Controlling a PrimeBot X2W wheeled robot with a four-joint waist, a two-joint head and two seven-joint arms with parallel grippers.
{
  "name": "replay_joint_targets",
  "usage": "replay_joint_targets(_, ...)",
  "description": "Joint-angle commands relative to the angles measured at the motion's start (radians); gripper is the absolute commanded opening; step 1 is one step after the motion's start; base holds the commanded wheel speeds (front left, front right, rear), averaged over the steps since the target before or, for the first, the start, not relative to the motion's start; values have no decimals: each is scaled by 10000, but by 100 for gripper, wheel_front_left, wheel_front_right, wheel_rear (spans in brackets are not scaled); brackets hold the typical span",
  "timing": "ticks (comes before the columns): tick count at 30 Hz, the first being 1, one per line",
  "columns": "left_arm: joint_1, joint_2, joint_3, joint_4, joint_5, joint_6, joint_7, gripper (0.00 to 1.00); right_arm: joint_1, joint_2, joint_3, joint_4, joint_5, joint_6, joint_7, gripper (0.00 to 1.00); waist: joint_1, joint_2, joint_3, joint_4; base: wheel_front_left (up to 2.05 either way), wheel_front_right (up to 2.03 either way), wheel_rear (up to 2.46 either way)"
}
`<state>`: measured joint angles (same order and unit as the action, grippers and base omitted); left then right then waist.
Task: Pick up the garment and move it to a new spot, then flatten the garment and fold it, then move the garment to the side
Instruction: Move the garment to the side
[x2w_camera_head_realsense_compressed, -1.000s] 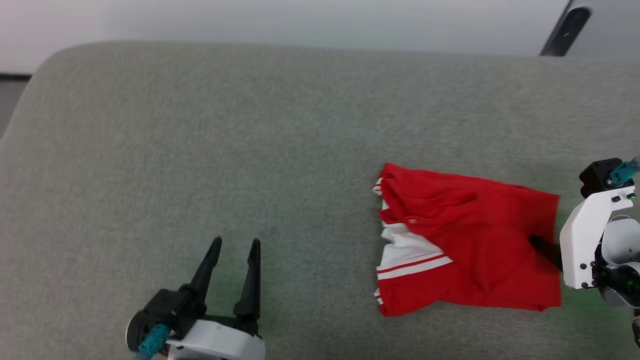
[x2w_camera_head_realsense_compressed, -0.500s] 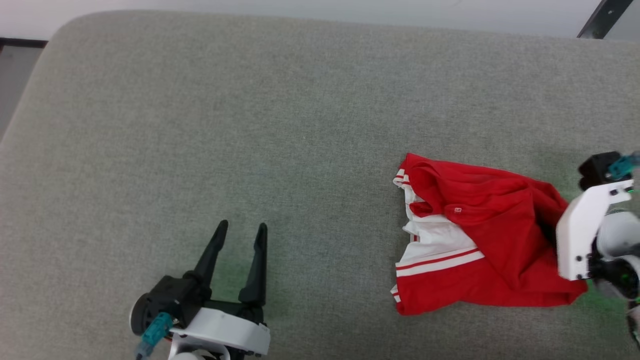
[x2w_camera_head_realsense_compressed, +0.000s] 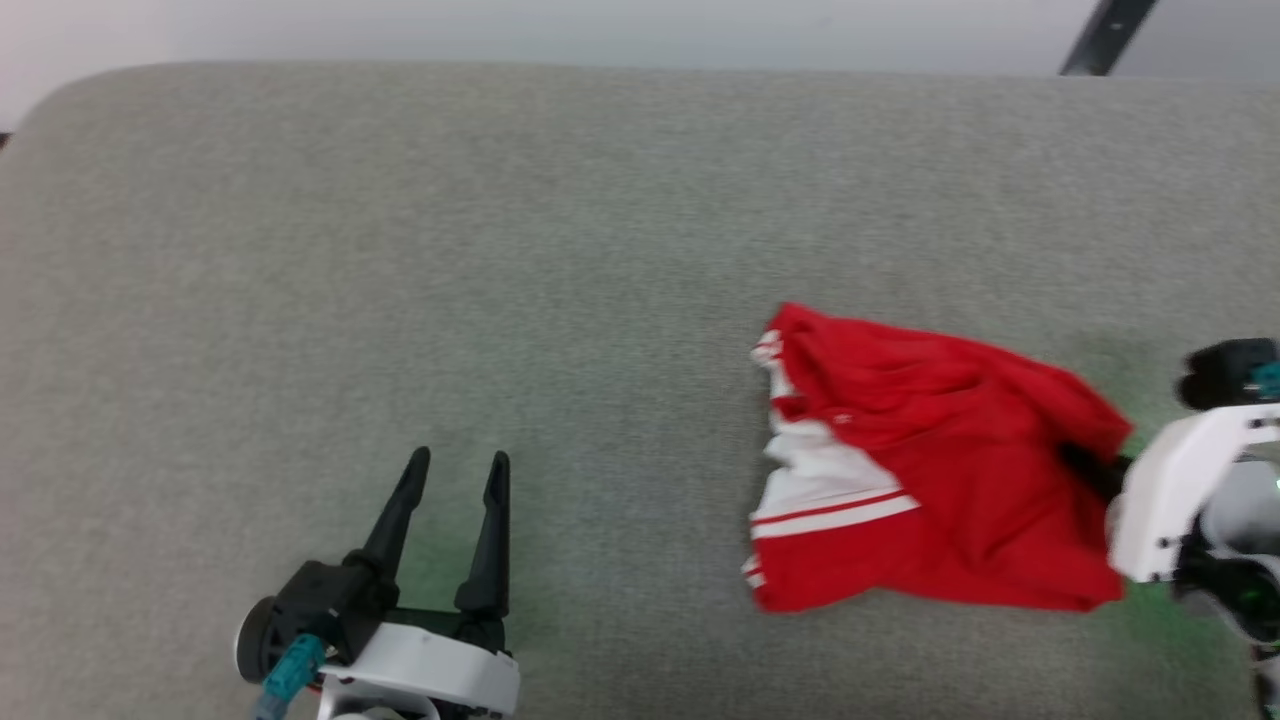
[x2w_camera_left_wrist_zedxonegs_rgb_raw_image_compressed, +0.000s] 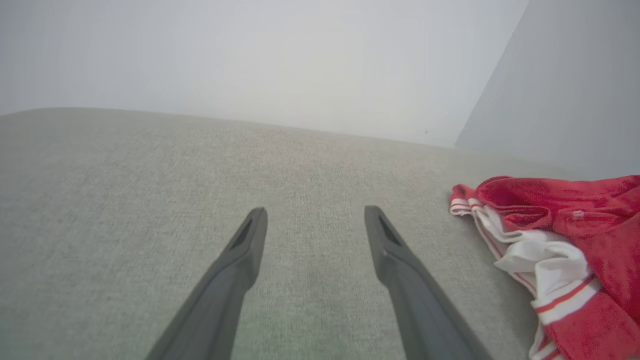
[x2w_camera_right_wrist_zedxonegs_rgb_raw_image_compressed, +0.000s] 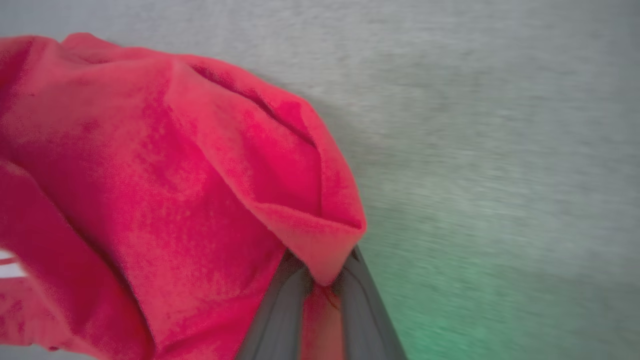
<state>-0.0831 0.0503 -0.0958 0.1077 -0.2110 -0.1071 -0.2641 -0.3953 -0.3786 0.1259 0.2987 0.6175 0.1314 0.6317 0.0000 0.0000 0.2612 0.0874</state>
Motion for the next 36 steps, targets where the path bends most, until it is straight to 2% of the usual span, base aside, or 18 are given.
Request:
replay_joint_targets(1, 22, 4, 42, -37, 103, -61, 4, 100, 107, -187, -194, -47, 52, -16, -94, 0, 0, 0, 14, -313, 0, 0, 0)
replay_joint_targets(9, -154, 3, 263, -203, 298, -67, 3, 100, 330, -1261, -1440, -777, -179, -16, 278, 0, 0, 0, 297, -736, 0, 0, 0)
replay_joint_targets(15, -301, 9, 502, -479, 491, -66, 3, 100, 360, -2403, -2280, -1019, -1048, -15, 628, 0, 0, 0, 659, -791, 0, 0, 0)
replay_joint_targets(20, -418, 28, 545, -821, 668, -132, 3, 100, -53, -2952, -2938, -526, -1428, -16, 578, 0, 0, 0, 1059, -720, 0, 0, 0)
replay_joint_targets(26, -606, 69, 555, -1193, 822, -167, 3, 100, -891, -3359, -3353, 563, -1669, -16, -44, 0, 0, 0, 1603, -490, 0, 0, 0)
replay_joint_targets(31, -714, 83, 649, -1425, 925, -162, 3, 100, -1636, -3560, -3172, 1449, -1850, -16, -489, 0, 0, 0, 1898, -327, 0, 0, 0)
replay_joint_targets(36, -749, 103, 690, -1563, 995, -191, 3, 100, -2338, -3485, -2721, 2312, -2099, -15, -899, 0, 0, 0, 2107, -282, 0, 0, 0)
